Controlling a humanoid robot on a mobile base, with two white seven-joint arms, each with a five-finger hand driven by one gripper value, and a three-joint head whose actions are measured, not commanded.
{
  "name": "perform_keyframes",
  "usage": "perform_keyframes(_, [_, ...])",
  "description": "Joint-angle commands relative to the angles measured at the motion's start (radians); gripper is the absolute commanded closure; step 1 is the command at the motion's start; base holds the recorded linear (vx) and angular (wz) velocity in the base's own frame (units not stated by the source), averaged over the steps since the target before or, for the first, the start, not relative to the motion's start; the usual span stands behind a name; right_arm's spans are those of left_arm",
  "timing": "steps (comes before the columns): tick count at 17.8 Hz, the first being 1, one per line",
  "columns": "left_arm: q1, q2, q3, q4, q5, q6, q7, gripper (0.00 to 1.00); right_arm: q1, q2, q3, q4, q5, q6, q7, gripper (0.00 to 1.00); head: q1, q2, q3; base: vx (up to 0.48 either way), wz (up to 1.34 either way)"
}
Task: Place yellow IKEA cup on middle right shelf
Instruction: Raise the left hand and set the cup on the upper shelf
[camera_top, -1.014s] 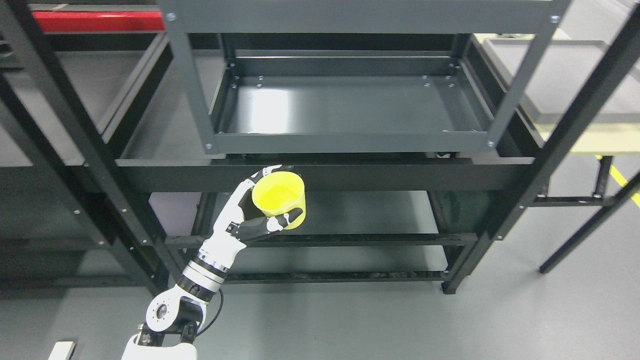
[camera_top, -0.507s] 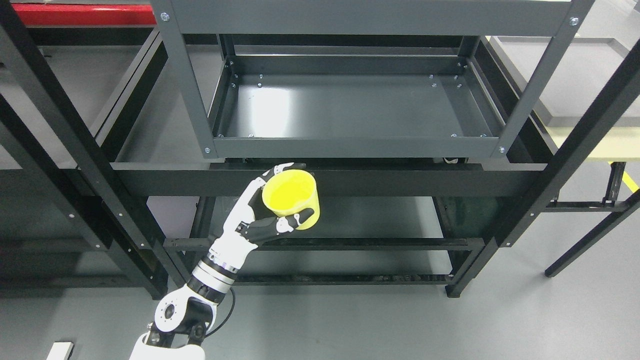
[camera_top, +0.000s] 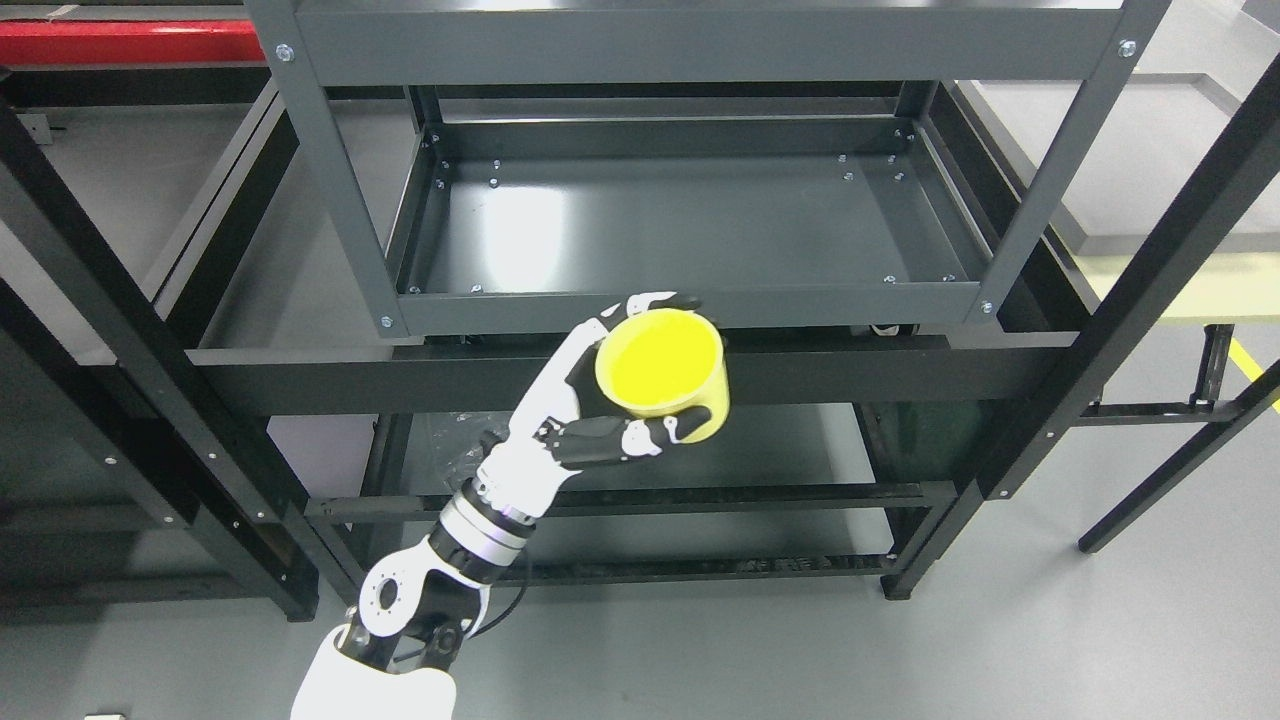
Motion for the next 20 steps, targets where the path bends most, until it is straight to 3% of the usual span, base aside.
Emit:
perform_keyframes(1, [-0.140,0.017,-0.210,-0.093,0.034,0.007,0.003,0.97,0.014,-0.017,0.017,0.000,-0.025,0.001,0.000,0.01,0.0000,0.000,0.000,0.030,-0.04])
perform_keyframes(6, [-0.385,0.017,-0.223,-0.105,0.185,0.067,0.066,0.97,0.014,-0.017,0.017,0.000,-0.025,0.001,0.000,0.01,0.0000,0.000,0.000,0.027,-0.01])
perform_keyframes(9, [-0.525,0.017,-0.178,-0.100,0.241,0.122,0.177,0.97,0.014,-0.017,0.017,0.000,-0.025,0.001,0.000,0.01,0.0000,0.000,0.000,0.026,-0.02])
perform_keyframes(13, [-0.654,0.017,-0.062,-0.065,0.239,0.289,0.392,0.98,0.014,-0.017,0.017,0.000,-0.025,0.001,0.000,0.01,0.0000,0.000,0.000,0.041,-0.02])
perform_keyframes(17, [-0.792,0.017,0.009,0.071,0.233,0.523,0.530,0.99,0.014,-0.017,0.017,0.000,-0.025,0.001,0.000,0.01,0.0000,0.000,0.000,0.079,-0.01])
perform_keyframes(20, [-0.896,0.017,0.055,0.209,0.227,0.582,0.603,0.99,0.014,-0.017,0.017,0.000,-0.025,0.001,0.000,0.01,0.0000,0.000,0.000,0.094,0.03])
